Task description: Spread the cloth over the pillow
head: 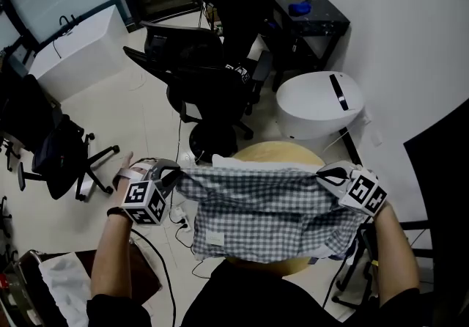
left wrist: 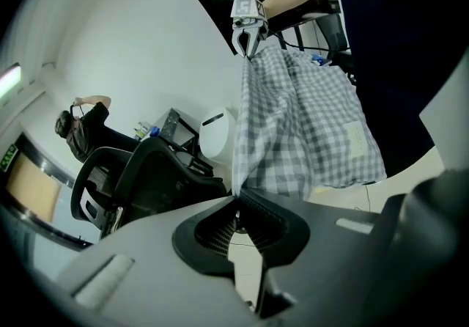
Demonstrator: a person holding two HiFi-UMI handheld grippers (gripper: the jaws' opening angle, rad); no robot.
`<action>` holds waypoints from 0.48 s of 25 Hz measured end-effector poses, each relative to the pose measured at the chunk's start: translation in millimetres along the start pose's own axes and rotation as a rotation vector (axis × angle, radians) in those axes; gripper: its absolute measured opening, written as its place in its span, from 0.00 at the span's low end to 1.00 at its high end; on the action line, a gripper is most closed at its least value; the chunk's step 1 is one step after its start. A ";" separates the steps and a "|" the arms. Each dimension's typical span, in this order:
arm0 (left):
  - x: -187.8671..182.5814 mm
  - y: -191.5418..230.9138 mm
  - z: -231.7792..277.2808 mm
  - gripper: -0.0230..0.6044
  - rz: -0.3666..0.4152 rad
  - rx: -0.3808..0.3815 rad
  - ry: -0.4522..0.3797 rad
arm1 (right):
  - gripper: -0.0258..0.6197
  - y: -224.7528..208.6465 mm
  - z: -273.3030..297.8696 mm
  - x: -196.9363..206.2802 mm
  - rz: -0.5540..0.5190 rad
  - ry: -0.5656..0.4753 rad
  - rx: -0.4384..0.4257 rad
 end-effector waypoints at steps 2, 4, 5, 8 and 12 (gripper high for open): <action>-1.3 19.4 6.4 0.04 0.008 -0.026 0.008 | 0.06 -14.9 -4.4 -8.5 -0.009 -0.013 0.079; -2.5 40.3 16.3 0.04 0.015 -0.046 0.022 | 0.06 -28.7 -1.3 -11.6 -0.013 -0.006 0.138; -2.4 49.8 22.7 0.04 0.019 -0.050 0.028 | 0.06 -34.5 2.5 -11.3 -0.013 0.003 0.159; 2.3 71.2 46.8 0.04 0.026 -0.029 0.046 | 0.06 -48.0 18.9 -5.9 0.001 0.041 0.192; 12.4 81.7 83.3 0.05 -0.003 0.038 0.065 | 0.06 -59.0 46.4 7.7 0.018 0.089 0.216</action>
Point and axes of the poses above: the fingertips, and each gripper's own axes: z forward along the fingers, y to its left, x out of its underside, the point moved 4 cm from there along -z, backward along the fingers, and after that the axes turned 9 degrees about x, right-handed, at the moved point
